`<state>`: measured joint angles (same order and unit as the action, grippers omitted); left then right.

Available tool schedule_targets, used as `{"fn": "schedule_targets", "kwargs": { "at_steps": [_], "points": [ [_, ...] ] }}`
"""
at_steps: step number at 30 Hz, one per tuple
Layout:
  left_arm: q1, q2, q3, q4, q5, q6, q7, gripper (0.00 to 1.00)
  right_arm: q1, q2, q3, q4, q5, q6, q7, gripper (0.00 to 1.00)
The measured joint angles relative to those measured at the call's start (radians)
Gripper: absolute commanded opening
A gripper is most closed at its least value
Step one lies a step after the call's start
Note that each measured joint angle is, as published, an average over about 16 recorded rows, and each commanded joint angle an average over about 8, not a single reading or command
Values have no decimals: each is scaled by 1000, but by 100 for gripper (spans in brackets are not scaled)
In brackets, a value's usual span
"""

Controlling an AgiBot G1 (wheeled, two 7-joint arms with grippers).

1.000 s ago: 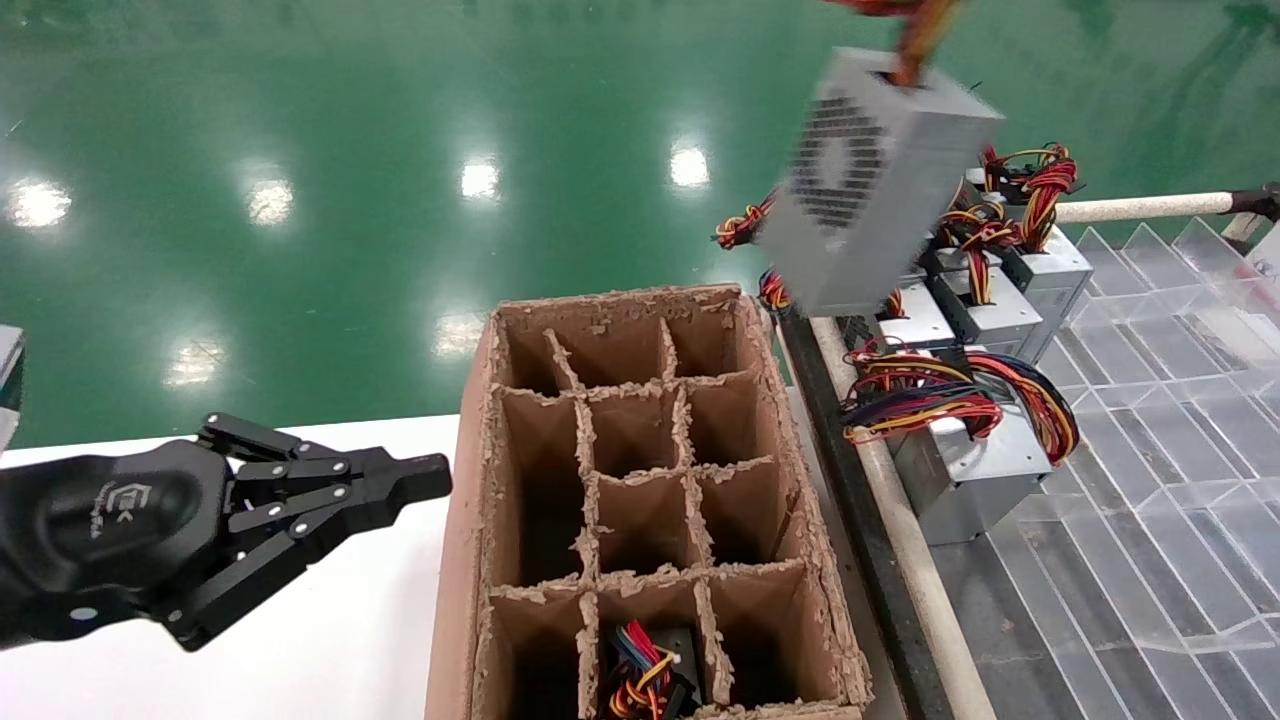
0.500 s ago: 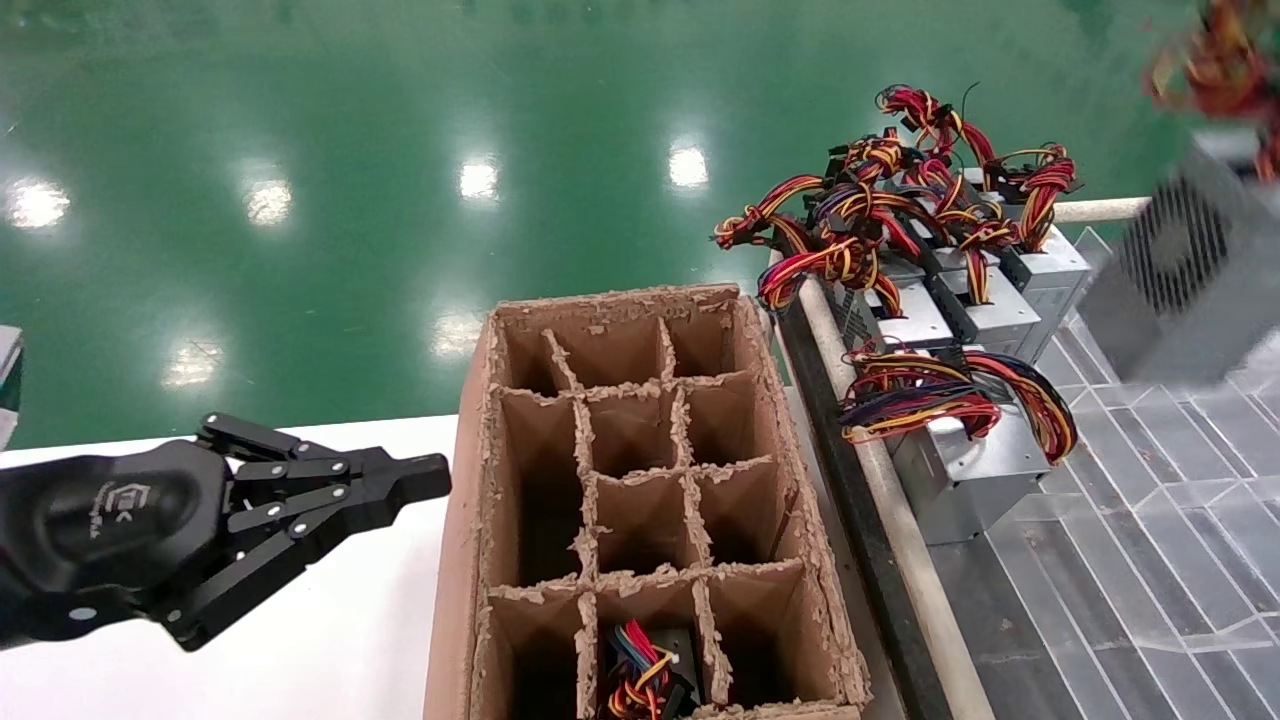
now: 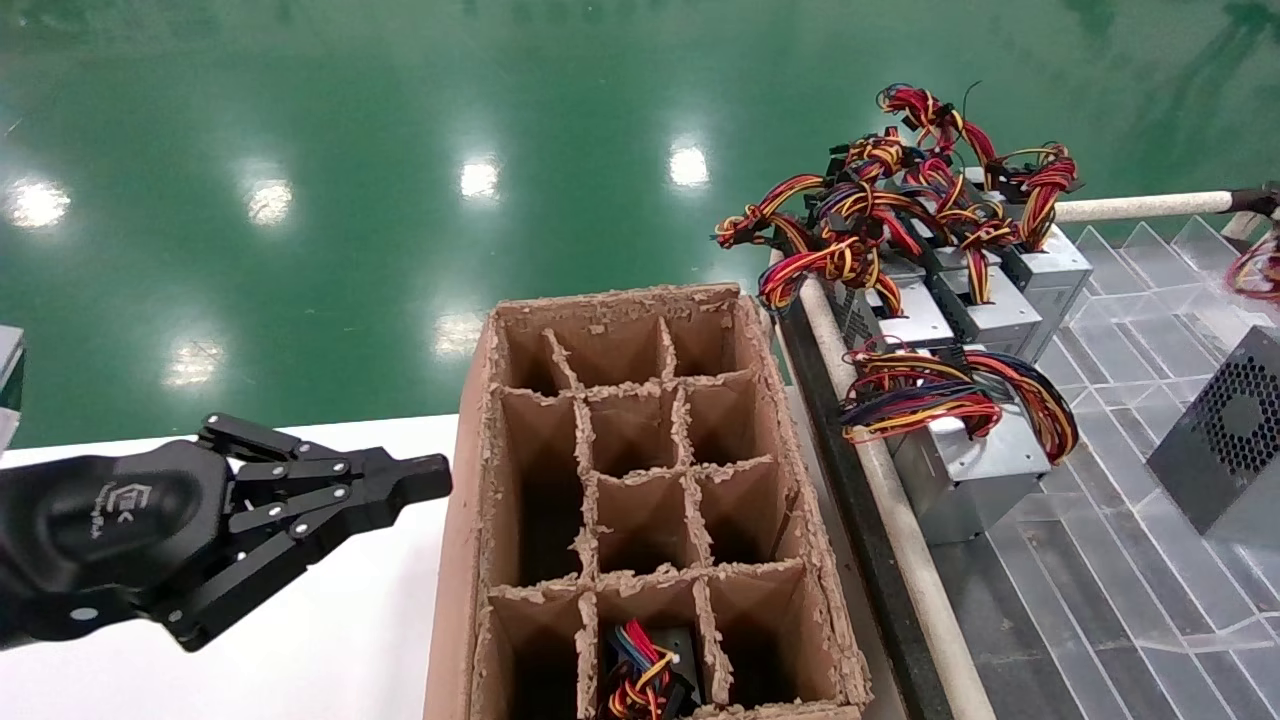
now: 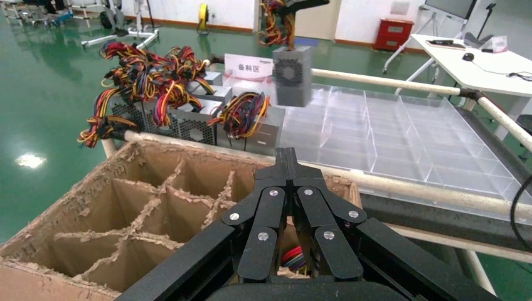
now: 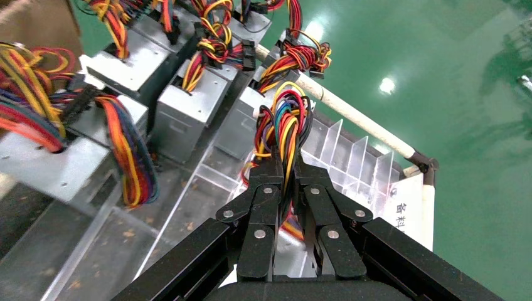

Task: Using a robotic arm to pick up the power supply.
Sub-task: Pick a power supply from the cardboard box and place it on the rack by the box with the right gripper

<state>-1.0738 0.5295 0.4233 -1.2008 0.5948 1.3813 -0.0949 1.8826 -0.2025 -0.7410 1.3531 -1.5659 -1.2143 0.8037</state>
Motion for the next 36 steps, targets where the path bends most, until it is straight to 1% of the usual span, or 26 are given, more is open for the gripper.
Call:
{"fn": "schedule_targets", "kwargs": {
  "at_steps": [6, 12, 22, 36],
  "points": [
    [0, 0, 0, 0, 0, 0, 0, 0, -71, -4, -28, -1, -11, 102, 0, 0],
    [0, 0, 0, 0, 0, 0, 0, 0, -115, -15, -45, -3, -12, 170, 0, 0],
    [0, 0, 0, 0, 0, 0, 0, 0, -152, -38, -59, -6, -19, 234, 11, 0],
    [0, 0, 0, 0, 0, 0, 0, 0, -189, -92, -82, -15, -64, 307, 42, 0]
  ]
}}
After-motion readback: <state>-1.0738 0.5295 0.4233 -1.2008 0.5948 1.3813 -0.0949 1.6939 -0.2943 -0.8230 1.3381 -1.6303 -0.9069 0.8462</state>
